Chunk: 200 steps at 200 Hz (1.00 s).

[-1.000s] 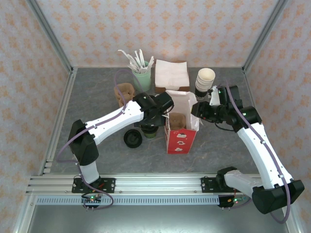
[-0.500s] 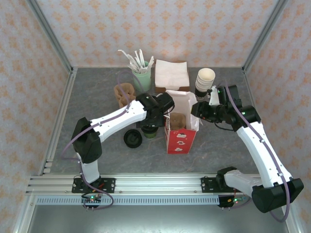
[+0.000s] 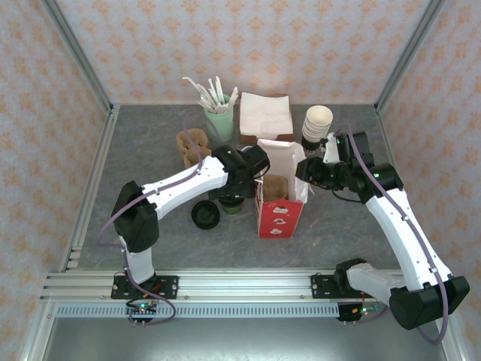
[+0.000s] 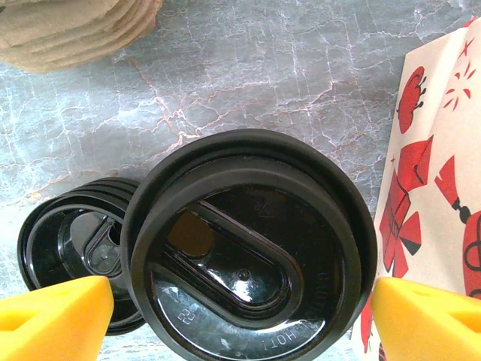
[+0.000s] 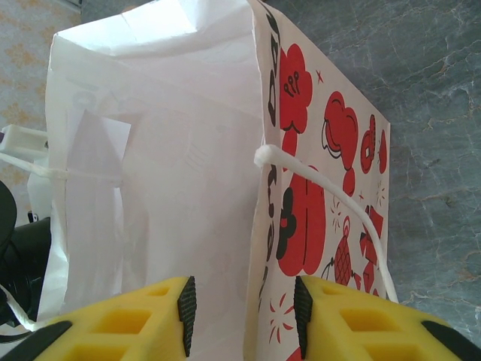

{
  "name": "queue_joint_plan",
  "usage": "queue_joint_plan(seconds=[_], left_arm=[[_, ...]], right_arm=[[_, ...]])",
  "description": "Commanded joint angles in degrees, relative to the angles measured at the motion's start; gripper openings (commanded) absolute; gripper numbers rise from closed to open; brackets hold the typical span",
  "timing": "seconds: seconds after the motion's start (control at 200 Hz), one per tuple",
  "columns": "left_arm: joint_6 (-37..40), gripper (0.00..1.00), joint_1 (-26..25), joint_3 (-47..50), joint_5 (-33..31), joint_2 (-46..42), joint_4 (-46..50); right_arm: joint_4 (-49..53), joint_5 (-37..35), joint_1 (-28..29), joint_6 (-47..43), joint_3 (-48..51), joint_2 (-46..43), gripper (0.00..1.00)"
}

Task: Pack the takeout coffee

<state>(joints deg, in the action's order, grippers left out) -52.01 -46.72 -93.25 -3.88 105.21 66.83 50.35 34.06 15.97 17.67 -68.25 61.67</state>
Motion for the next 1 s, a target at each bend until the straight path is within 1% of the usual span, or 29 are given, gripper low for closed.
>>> queue_joint_plan(seconds=[0.0,0.125,0.395,0.535,0.636,0.726,0.791,0.891,0.996], left_arm=[[-0.05,0.86,0.33,0.88,-2.05,-1.17,-0.62],[-0.47,0.81,0.39,1.32,-1.56,-0.72,-1.25],[-0.9,0.81,0.42,3.76,-0.68,-0.59,-3.25],[-0.66,0.79,0.54,4.38,0.54,-0.51,-4.51],[-0.79,0.8,0.56,4.59,0.78,-0.7,-4.36],[-0.92,0.83,0.56,4.7,0.98,-1.15,-4.06],[-0.97,0.82,0.5,5.21,1.13,-1.72,-4.33],[-1.06,0.79,0.5,6.35,2.01,-2.27,-5.44],[-1.26,0.71,0.53,6.94,2.65,-2.46,-6.09]], right_arm=[[-0.24,0.03,-0.15,-1.41,-0.92,0.45,0.41],[-0.18,-0.06,-0.17,-1.43,-1.19,0.65,0.41],[-0.31,-0.05,-0.16,-1.68,-1.18,0.71,0.41],[-0.12,-0.09,-0.15,-1.94,-1.27,0.71,0.4],[0.16,-0.12,-0.16,-2.03,-1.36,0.73,0.4],[0.25,-0.15,-0.16,-2.09,-1.36,0.69,0.4],[0.22,-0.23,-0.15,-2.05,-1.36,0.73,0.4],[0.21,-0.4,-0.21,-1.9,-1.19,0.69,0.4],[0.01,-0.4,-0.15,-1.7,-1.1,0.73,0.4]])
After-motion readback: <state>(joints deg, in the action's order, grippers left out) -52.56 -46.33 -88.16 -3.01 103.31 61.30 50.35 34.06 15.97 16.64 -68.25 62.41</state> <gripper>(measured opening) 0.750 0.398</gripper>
